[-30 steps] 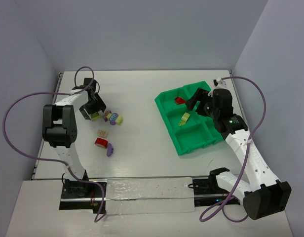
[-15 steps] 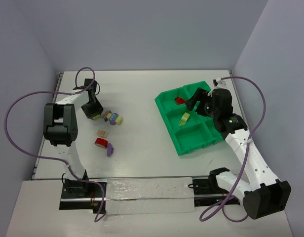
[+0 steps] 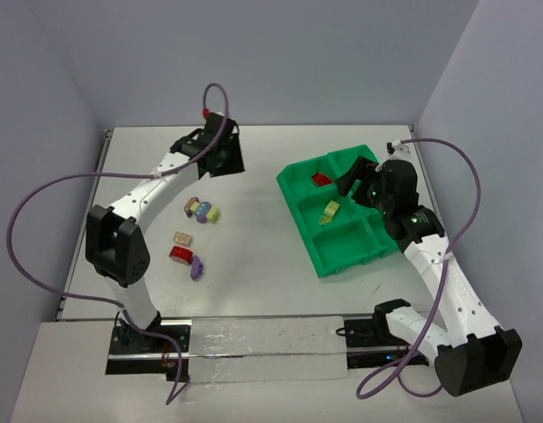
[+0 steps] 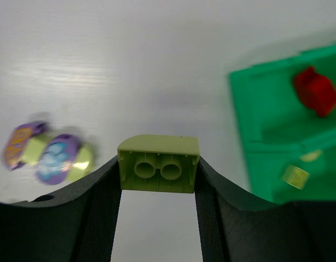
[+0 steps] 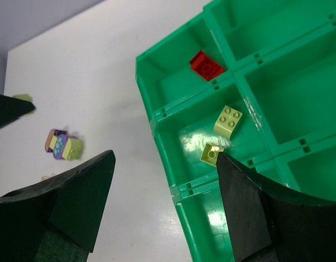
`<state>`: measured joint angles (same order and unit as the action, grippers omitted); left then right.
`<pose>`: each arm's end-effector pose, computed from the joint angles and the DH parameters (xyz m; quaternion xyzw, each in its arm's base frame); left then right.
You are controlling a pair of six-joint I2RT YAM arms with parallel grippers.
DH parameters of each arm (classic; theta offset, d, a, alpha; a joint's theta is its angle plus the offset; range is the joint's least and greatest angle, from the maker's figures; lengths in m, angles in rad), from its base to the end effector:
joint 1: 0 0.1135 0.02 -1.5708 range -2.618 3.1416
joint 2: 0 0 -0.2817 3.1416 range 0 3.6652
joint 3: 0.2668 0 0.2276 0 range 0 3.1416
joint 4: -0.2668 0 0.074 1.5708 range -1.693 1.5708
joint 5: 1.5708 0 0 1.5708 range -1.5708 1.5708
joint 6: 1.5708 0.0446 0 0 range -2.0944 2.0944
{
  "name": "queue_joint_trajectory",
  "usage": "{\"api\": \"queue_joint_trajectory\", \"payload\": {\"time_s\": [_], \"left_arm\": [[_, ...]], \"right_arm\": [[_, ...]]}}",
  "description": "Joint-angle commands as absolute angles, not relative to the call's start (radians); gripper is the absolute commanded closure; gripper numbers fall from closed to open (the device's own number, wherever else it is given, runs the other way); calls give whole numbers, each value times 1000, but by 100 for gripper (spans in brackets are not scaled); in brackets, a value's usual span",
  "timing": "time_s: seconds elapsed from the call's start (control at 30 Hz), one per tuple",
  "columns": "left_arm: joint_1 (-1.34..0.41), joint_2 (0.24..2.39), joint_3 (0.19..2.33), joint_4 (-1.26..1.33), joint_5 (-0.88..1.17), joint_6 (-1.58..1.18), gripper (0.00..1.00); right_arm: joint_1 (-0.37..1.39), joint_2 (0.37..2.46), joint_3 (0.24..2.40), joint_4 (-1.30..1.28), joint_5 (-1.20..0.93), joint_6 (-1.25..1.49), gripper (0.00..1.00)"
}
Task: Sort the legos into containers by color
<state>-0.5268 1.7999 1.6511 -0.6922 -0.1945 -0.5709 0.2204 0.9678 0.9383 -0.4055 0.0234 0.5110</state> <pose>0.3402 -0.1879 0.3269 -0.0551 0.9288 -0.1079 0.3503 0.1847 0.0403 0.3490 0.1283 0.8332 0.1831 0.5058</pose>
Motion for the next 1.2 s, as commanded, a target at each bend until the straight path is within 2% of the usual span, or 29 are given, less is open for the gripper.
{"api": "queue_joint_trajectory", "payload": {"time_s": [0.0, 0.17, 0.33, 0.53, 0.67, 0.77, 0.87, 1.0, 1.17], "left_arm": [[-711, 1923, 1762, -667, -121, -569, 91], [-791, 2060, 1914, -659, -45, -592, 91], [-816, 2114, 1930, -578, 61, -610, 90], [-841, 2192, 2019, -553, 129, -626, 85], [-855, 2250, 2118, -583, 130, -635, 70], [-857, 2264, 2132, -570, 161, -635, 36], [-856, 2266, 2141, -580, 183, -625, 16], [-856, 2244, 2139, -598, 166, -609, 12], [-856, 2150, 2090, -631, 86, -607, 14]], "right_arm": [[229, 864, 919, -344, 135, 538, 18], [229, 814, 917, -350, 188, 524, 18], [229, 764, 925, -347, 262, 485, 18], [228, 784, 936, -352, 239, 492, 18], [229, 788, 931, -348, 220, 508, 18], [229, 790, 941, -351, 220, 503, 18], [229, 783, 945, -356, 228, 502, 18], [229, 777, 929, -356, 226, 502, 18], [230, 776, 922, -354, 215, 508, 18]]}}
